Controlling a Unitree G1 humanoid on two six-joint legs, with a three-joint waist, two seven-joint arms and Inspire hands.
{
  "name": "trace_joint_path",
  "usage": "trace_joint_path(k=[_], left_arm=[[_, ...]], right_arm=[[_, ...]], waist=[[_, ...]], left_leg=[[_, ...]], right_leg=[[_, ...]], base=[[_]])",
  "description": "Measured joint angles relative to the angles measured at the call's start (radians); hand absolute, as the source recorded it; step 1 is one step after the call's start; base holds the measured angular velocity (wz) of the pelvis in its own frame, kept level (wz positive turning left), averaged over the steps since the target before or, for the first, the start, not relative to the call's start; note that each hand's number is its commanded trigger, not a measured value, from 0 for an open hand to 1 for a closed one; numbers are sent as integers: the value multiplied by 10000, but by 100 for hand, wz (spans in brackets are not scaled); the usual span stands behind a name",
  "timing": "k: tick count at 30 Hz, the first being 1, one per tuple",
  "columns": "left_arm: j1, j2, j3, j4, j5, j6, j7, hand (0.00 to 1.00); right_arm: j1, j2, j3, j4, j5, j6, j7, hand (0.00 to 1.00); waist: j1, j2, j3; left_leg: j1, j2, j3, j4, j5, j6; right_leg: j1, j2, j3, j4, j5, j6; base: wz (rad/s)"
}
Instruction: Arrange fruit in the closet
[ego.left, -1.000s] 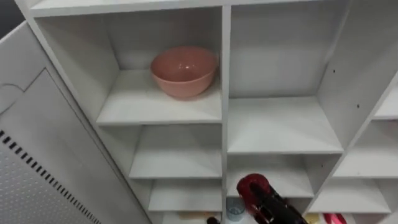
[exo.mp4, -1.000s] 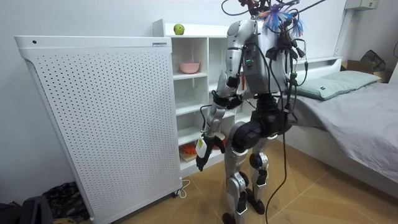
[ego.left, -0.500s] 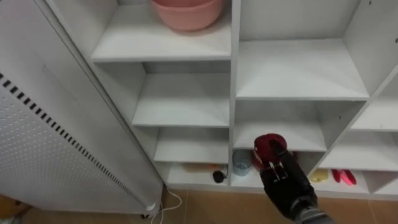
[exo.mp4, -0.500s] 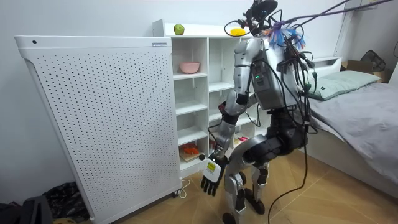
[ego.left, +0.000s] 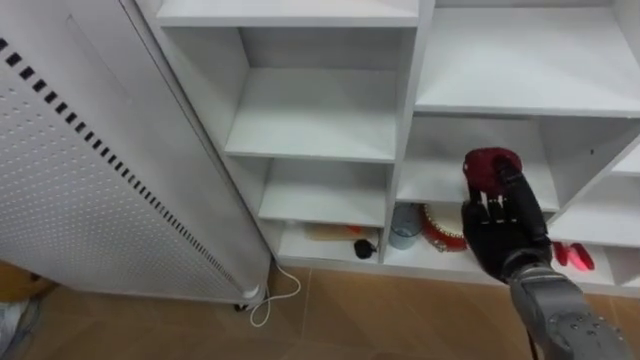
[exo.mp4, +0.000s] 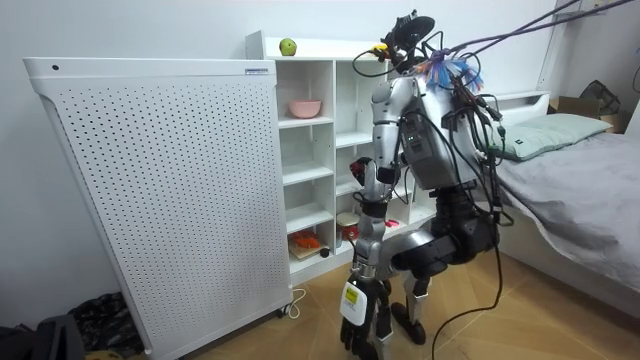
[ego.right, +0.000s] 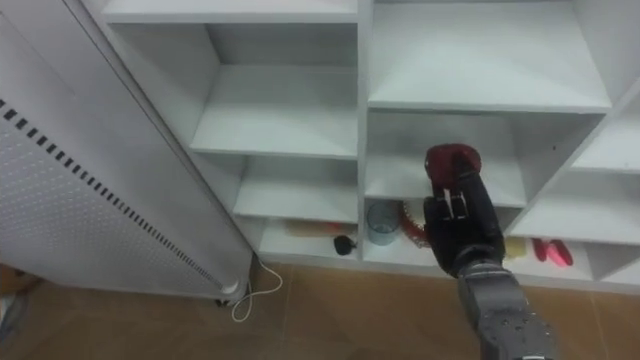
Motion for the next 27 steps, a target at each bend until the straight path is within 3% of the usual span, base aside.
trace_joint_path(k=[2,3,4,5,15,18,27], left_arm=[[37,-27,-19,-5,1,9,9,0],[39,-41,-18,-8,1,13,9,0],[39,-39,-10,-9,4,42,19,0],[40,-40,-9,-14,7,53,20,0],[73,-9,32,-115,1041,50,367,0],[157,-2,35,-114,1068,47,389,0],[554,-16,17,-123,1061,61,387,0]], right_arm=[[-2,-110,0,-34,-94,-5,-78,100],[-20,-205,-4,-47,-106,-16,-150,80],[-28,-256,-57,-72,-106,-55,-274,13],[-28,-280,-74,-94,-109,-91,-356,0],[-730,-852,-72,-745,4,-465,-1588,0],[-887,-884,-73,-760,26,-649,-1774,0],[-866,-877,-249,-652,13,-663,-2599,0]], waist=[[-16,-22,-9],[-24,-31,-15],[-74,-62,-28],[-105,-63,-29],[-422,-134,-57],[-417,-167,-80],[-277,-143,-92]], left_leg=[[-32,10,-11,62,-45,-1],[-90,43,-13,131,-84,11],[-156,42,-15,209,-118,6],[-187,45,-29,268,-143,6],[-265,51,-25,754,-365,75],[-256,57,-31,778,-362,83],[269,78,-38,426,-324,0]], right_leg=[[-25,-21,-25,75,-71,-5],[-71,-18,-49,122,-109,-5],[-139,-53,-57,224,-148,-42],[-156,-96,-69,277,-166,-63],[-210,-238,-155,761,-408,-96],[-194,-192,-164,764,-405,-101],[333,-165,-221,423,-381,-50]], base=[[3],[0],[4],[6],[1],[0],[-1]])
